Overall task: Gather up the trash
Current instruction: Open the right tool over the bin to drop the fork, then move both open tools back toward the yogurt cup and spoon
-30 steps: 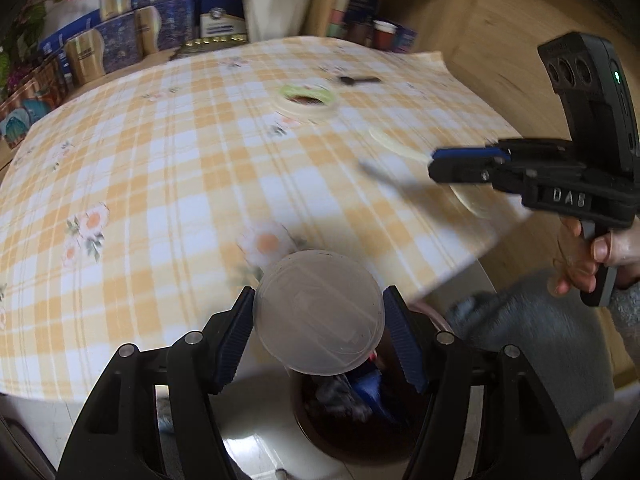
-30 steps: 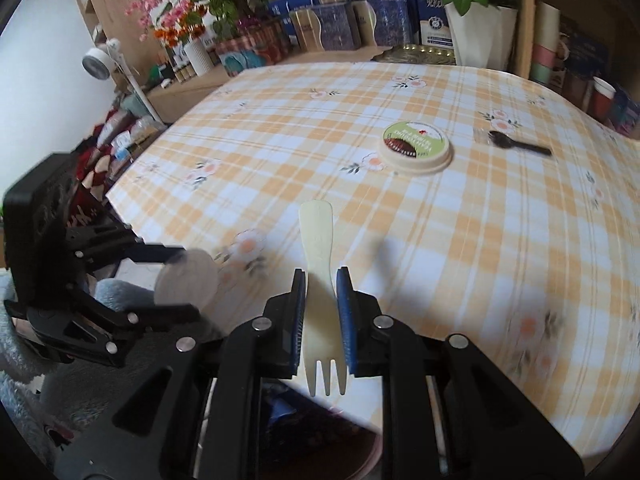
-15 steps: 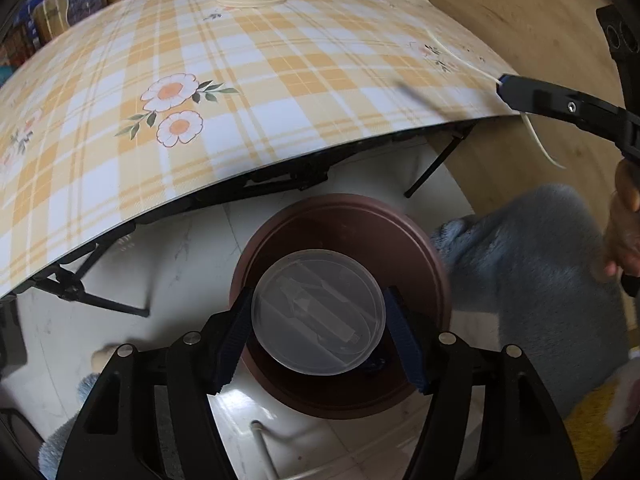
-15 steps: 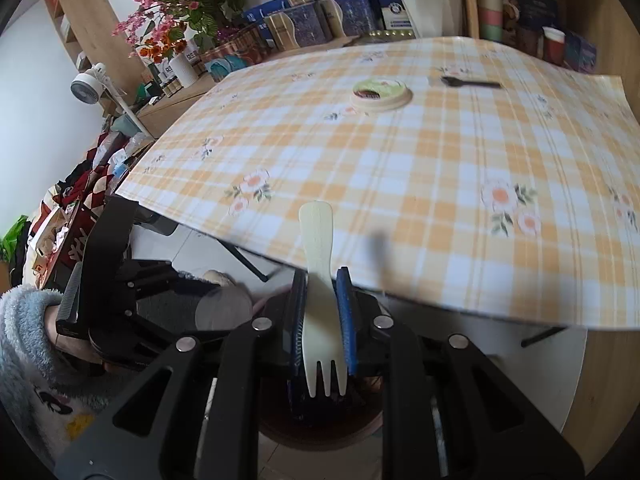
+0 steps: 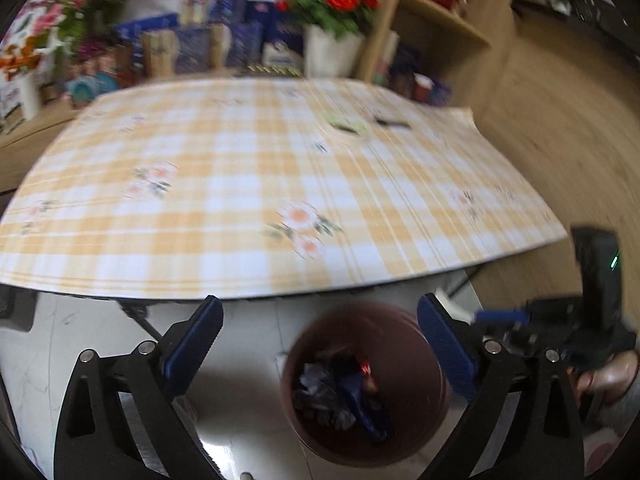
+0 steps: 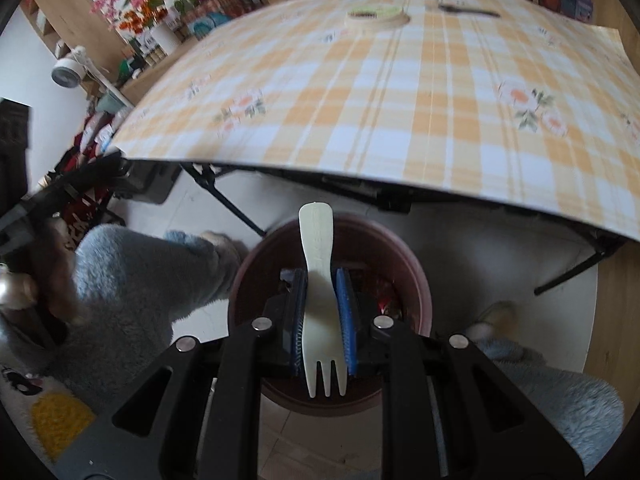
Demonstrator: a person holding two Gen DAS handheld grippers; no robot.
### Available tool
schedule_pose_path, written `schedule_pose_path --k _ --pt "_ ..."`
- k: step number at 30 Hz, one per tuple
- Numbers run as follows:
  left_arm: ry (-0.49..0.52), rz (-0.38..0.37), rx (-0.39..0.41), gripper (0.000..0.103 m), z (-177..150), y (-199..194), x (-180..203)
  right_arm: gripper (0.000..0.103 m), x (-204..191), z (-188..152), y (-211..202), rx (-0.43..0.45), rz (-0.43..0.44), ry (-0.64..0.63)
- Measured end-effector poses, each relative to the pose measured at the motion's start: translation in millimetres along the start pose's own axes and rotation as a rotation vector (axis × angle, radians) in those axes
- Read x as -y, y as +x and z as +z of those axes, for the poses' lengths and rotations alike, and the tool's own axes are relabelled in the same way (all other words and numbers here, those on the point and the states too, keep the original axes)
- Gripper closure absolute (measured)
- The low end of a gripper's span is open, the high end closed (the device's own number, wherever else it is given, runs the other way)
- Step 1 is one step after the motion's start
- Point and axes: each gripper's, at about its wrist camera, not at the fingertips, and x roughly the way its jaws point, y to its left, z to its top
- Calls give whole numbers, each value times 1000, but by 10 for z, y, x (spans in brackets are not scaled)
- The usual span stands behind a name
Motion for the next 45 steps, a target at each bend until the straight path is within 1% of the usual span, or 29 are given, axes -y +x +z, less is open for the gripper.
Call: schedule_pose_path --k 3,10,16,19,21,22,23,26,28,29,32,36,39,40,43,45 --pt "-20 42 47 7 29 -123 -99 84 -5 -15 116 -36 -13 1" --pt "-23 122 108 7 116 -333 -291 84 16 -61 370 -121 -44 14" --pt "-45 134 129 7 163 -385 -363 83 16 -94 446 -158 -47 18" --pt "-48 134 125 7 161 -373 -367 80 14 -88 476 -175 -42 19" --pt "-46 134 120 7 157 -361 -364 72 14 -81 470 -175 -41 20" --pt "-45 133 118 7 157 -355 -361 58 7 -76 461 -171 -38 20" --pt "-43 134 118 7 155 -354 -356 45 0 -72 445 -163 -36 17" --pt "-41 137 119 7 172 -352 -355 34 -30 -43 379 -135 -30 7" --pt "-42 139 123 7 191 -355 -366 11 -30 -1 297 -105 -27 15" --pt "-43 140 124 7 200 -355 -367 8 -23 38 224 -78 -19 18" --pt "-43 145 130 7 241 -355 -385 6 -10 161 18 -13 13 17" --pt "-37 151 138 7 312 -345 -390 6 54 380 -279 88 -13 24" --pt "-31 147 146 7 376 -339 -373 6 151 539 -503 165 -9 37" --pt "-30 145 148 7 403 -333 -365 6 182 575 -547 177 -11 41" --pt "-25 139 154 7 468 -309 -340 6 285 705 -674 214 -32 53" --pt "-18 135 157 7 513 -285 -324 6 377 789 -749 240 -73 69"
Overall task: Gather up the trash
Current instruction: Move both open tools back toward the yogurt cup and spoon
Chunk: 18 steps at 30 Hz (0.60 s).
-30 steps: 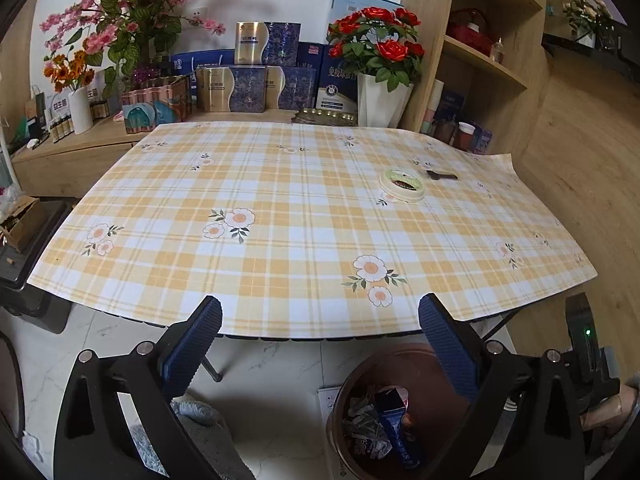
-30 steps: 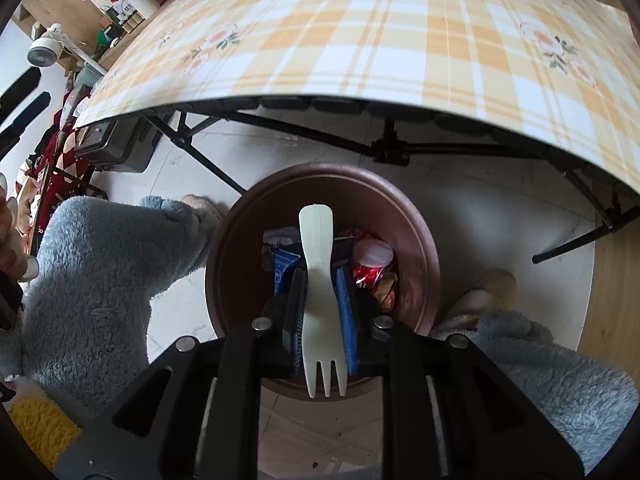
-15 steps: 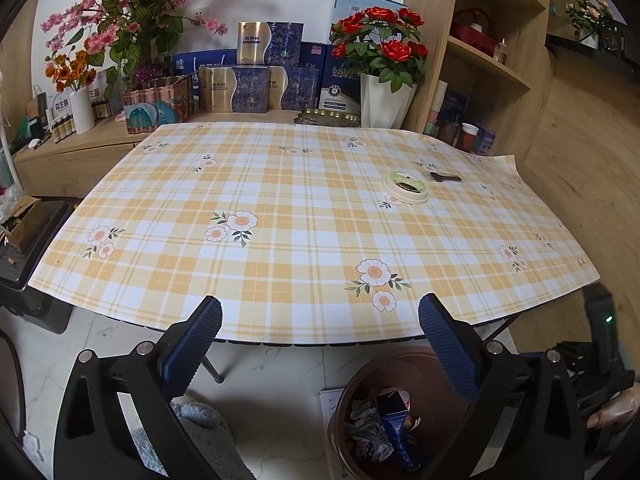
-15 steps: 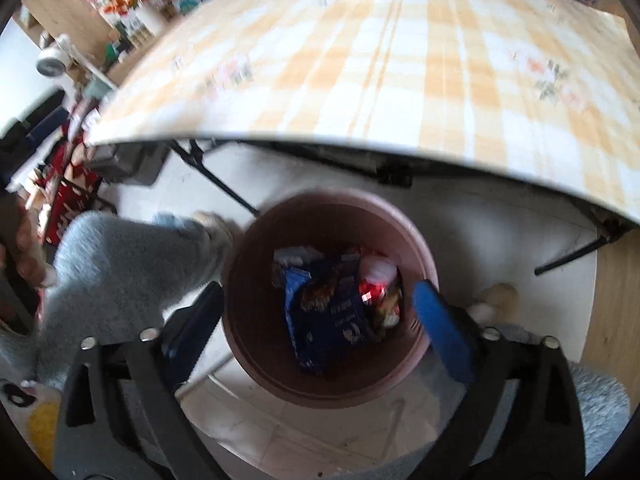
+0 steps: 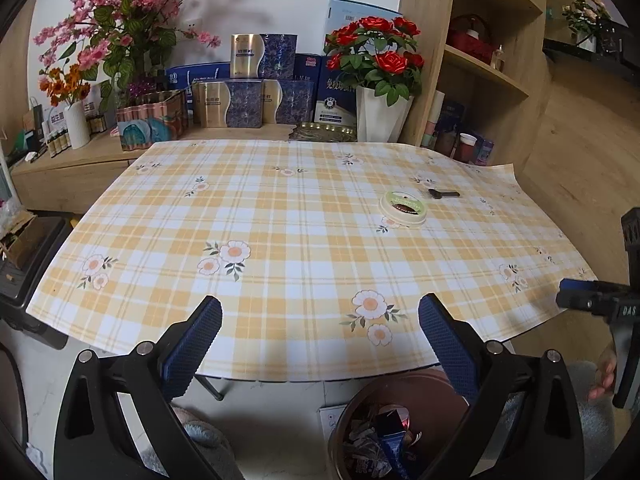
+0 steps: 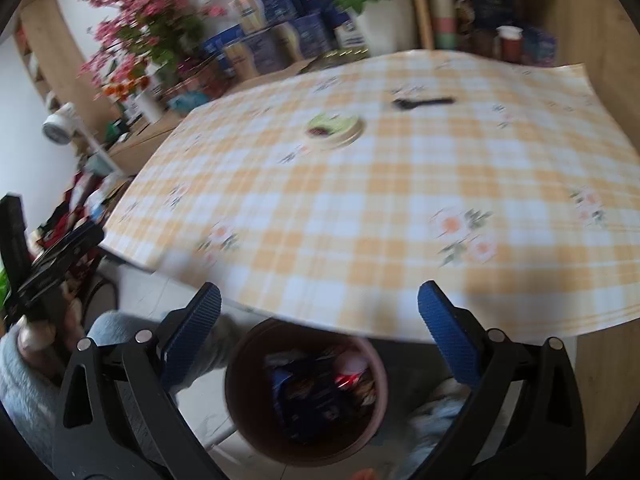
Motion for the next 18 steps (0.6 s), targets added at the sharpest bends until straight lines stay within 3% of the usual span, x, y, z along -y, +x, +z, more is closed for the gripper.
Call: schedule_pose_path --k 6,10,13,16,18 --pt "18 -7 8 7 99 106 67 6 234 186 -47 61 -64 1" --pt "39 -12 -6 7 171 260 132 6 398 279 16 77 -68 17" --pt "52 -20 -20 7 236 399 190 6 576 349 47 139 -54 66" --pt "55 -40 -38 7 317 550 255 6 728 461 179 102 -8 99" --pt "57 -56 -53 7 377 664 308 6 760 544 268 76 -61 77"
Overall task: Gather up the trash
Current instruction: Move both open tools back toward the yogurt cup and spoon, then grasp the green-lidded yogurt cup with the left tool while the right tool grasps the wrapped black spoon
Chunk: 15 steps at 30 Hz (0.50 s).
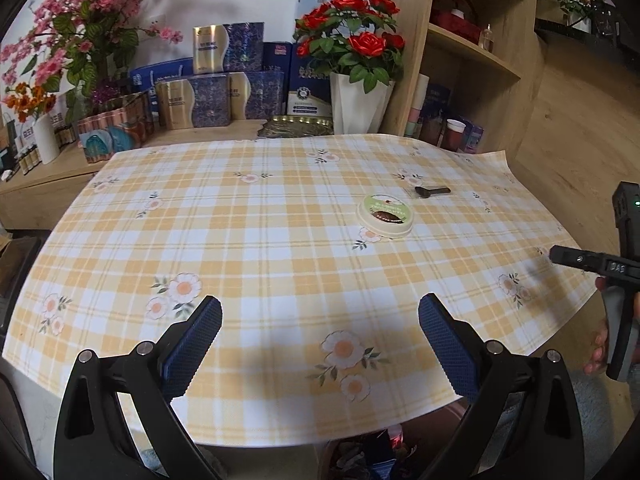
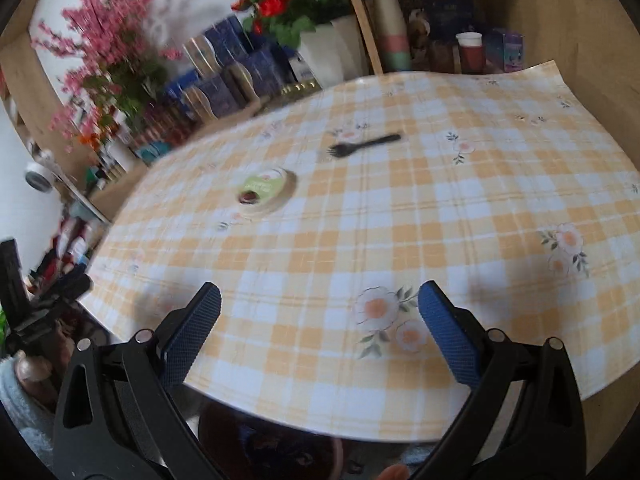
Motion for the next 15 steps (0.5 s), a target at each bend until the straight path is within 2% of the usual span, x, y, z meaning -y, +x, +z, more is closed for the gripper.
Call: schedule_pose_path --k 2,7,11,15 --pt "11 -15 -15 7 76 135 75 6 -26 59 80 8 -76 -54" --pt "73 -62 -60 7 264 564 355 6 42 239 356 -20 -78 -94" --pt "131 -86 -113 7 437 1076 594 6 139 377 543 -32 -66 -90" --pt "117 -90 -178 7 642 1647 736 6 200 513 699 -41 -98 -127"
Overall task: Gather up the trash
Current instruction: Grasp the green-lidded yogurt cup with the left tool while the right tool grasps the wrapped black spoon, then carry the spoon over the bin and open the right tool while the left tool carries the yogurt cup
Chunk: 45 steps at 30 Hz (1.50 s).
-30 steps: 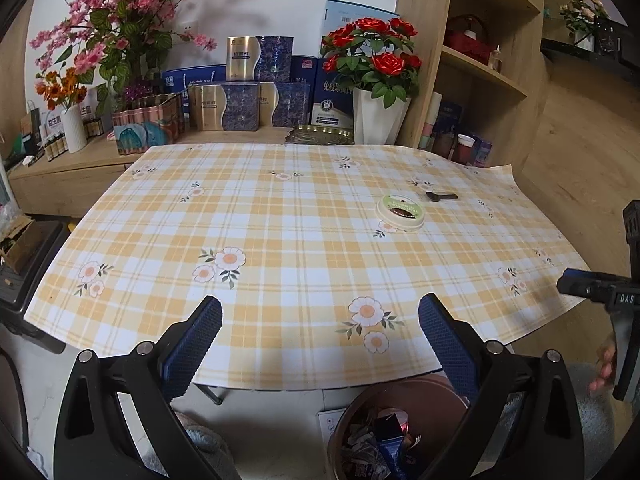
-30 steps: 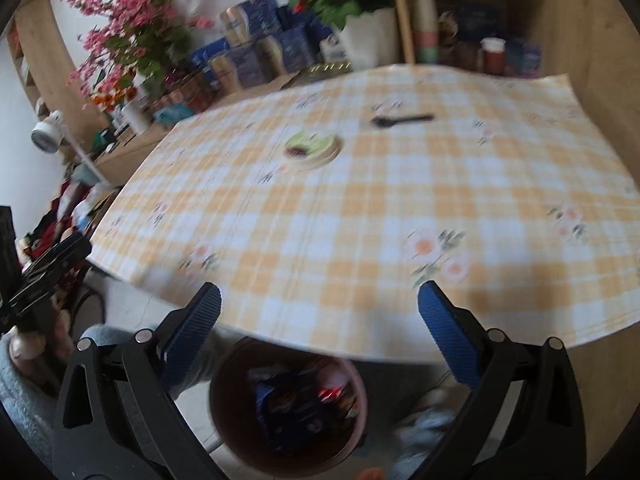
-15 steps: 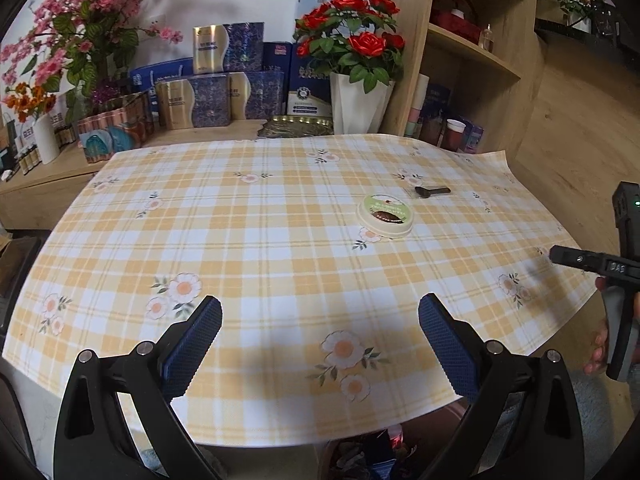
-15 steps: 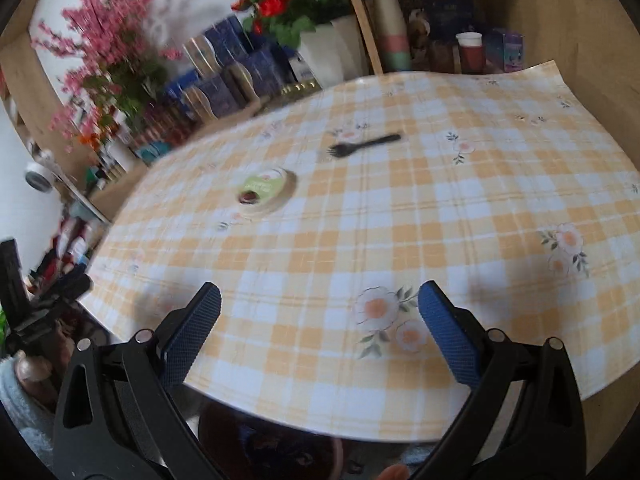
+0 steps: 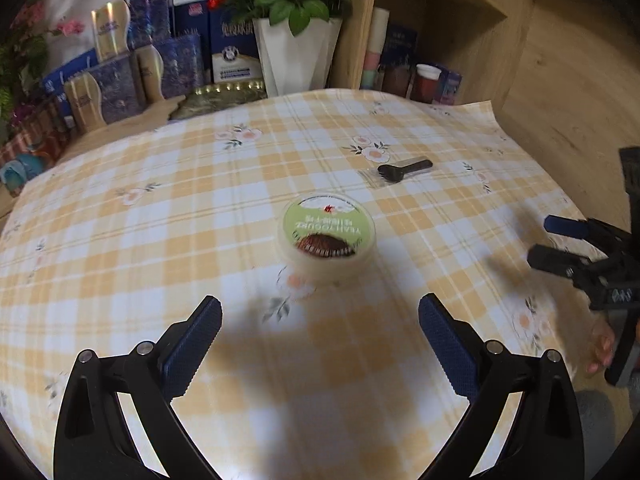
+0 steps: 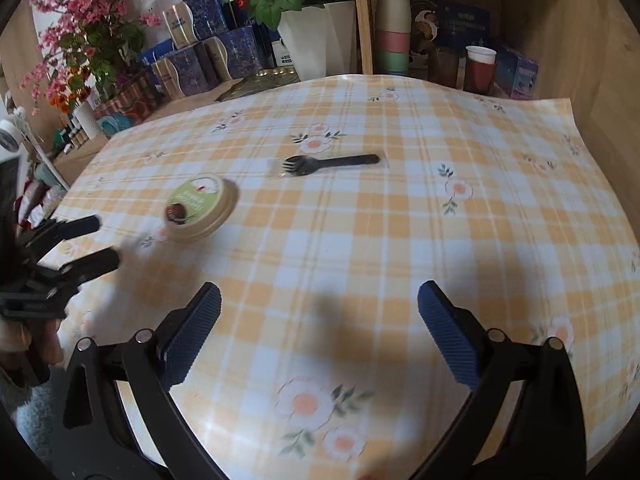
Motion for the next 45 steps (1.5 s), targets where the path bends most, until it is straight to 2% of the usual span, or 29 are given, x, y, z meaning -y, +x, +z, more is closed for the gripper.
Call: schedule_pose_path --k 6,12,15,17,20,25,29,33,35,37,39,40,43,45 --pt "39 26 -61 7 300 508 70 6 108 249 225 -29 -21 -79" --pt "65 66 -82 7 463 748 103 6 182 605 531 -61 -47 -220" --pt "47 53 -104 7 485 829 66 6 149 803 736 -72 -52 -314" --pt "36 33 -115 20 482 846 29 6 92 905 892 -100 -43 -409" --pt "11 -9 -123 21 457 808 -72 6 53 1010 1114 -155 -20 -491" --pt "20 -14 -126 21 373 721 -188 6 -5 1170 1374 -195 3 -509" --pt "-19 -44 -129 21 311 626 -334 6 -30 1274 1609 -261 51 -463" --pt "-24 -67 -95 22 289 466 -415 7 -111 1301 1695 -272 81 -461" --pt "-19 -68 -74 22 294 381 -420 13 -96 1321 1709 -297 118 -408" --pt "-22 -70 -49 22 299 271 -439 27 -101 1322 1674 -290 113 -398" --pt "-25 -70 -26 22 297 178 -456 43 -87 1318 1622 -287 110 -381" --pt "-27 -68 -14 22 293 125 -466 58 -78 1313 1600 -287 111 -375" --pt "-43 -67 8 22 264 -33 -505 85 -68 1275 1538 -300 116 -360" --pt "-44 -63 17 22 238 -139 -512 89 -78 1222 1478 -299 113 -363"
